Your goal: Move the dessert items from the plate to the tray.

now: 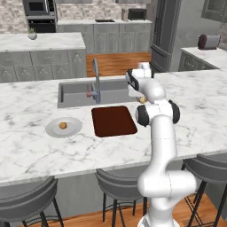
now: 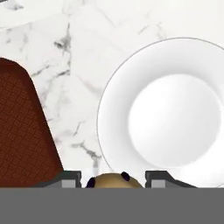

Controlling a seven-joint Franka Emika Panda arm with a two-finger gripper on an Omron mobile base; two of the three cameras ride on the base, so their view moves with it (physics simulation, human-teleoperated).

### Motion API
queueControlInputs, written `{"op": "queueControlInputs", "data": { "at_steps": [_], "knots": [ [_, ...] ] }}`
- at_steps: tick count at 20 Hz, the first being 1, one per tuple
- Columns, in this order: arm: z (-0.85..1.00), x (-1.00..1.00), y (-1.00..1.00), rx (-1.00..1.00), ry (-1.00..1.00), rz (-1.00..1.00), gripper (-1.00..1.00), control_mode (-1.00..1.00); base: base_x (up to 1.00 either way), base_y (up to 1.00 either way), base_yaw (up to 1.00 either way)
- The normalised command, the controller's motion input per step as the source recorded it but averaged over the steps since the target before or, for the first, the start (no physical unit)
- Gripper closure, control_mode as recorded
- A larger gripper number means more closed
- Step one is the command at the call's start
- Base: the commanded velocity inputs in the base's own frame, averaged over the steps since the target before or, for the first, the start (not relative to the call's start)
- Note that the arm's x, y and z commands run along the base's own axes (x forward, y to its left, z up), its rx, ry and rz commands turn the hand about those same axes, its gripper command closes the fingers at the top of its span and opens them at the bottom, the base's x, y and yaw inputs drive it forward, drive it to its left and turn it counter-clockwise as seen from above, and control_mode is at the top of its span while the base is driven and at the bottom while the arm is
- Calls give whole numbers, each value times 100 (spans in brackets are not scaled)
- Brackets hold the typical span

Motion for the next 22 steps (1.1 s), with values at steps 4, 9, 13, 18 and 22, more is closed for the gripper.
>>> {"op": "queueControlInputs", "data": {
  "at_steps": [4, 9, 13, 18, 22],
  "knots": [
    [3, 3, 100, -6, 3, 4, 100, -100, 0, 0, 0],
    [17, 0, 100, -7, 1, 6, 100, -100, 0, 0, 0],
    [1, -38, 77, -3, 2, 1, 100, -100, 0, 0, 0],
    [-61, -39, 11, 0, -8, 5, 100, -100, 0, 0, 0],
    [-71, -29, -14, 0, -8, 4, 100, -100, 0, 0, 0]
  ]
}}
